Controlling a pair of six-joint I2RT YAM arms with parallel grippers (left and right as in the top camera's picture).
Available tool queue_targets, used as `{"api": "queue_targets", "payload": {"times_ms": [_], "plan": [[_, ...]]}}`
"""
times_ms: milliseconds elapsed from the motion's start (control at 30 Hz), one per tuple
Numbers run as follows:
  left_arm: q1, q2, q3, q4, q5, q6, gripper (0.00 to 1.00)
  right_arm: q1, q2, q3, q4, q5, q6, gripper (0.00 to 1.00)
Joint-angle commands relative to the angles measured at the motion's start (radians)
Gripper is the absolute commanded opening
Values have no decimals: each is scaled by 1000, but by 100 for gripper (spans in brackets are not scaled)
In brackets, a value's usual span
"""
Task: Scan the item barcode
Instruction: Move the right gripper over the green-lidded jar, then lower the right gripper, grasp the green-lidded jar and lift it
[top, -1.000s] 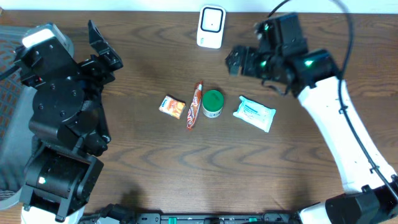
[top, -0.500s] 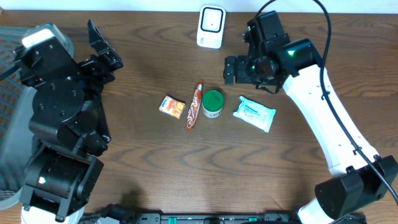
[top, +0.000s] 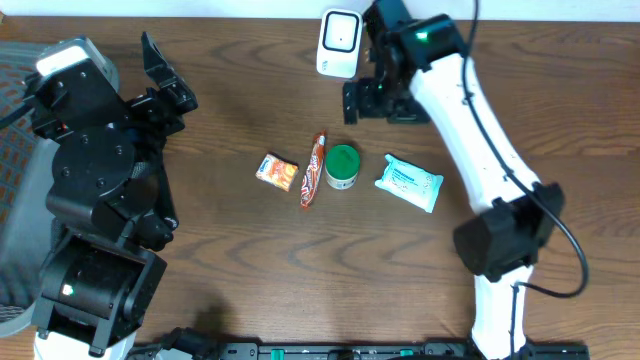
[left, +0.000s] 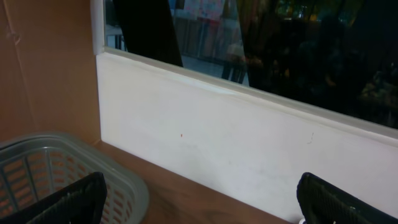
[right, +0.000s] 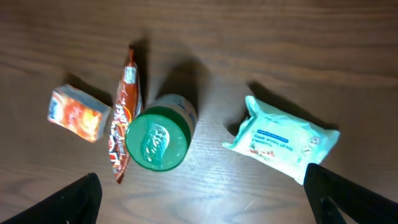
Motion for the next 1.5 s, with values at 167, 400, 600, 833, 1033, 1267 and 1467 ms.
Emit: {"api": "queue_targets", "payload": {"times_ms": [167, 400, 600, 833, 1033, 1267, 1467], "plan": [[2, -1, 8, 3, -13, 10, 98, 113, 86, 34, 16, 32, -48, 99], [2, -1, 8, 6, -13, 10, 98, 150, 172, 34, 14, 43, -21, 99], [3, -1, 8, 6, -13, 10, 98, 158, 232, 34, 15, 42, 19, 99], [3, -1, 8, 6, -13, 10, 98, 162, 273, 33, 11, 43, 18, 96], [2, -1, 8, 6, -13, 10, 98, 162, 282, -35, 39, 43, 19, 95], [2, -1, 8, 6, -13, 9, 98, 162, 282, -118, 62, 42, 86, 93], [3, -1, 8, 6, -13, 10, 98, 164, 282, -150, 94, 32, 92, 94]]}}
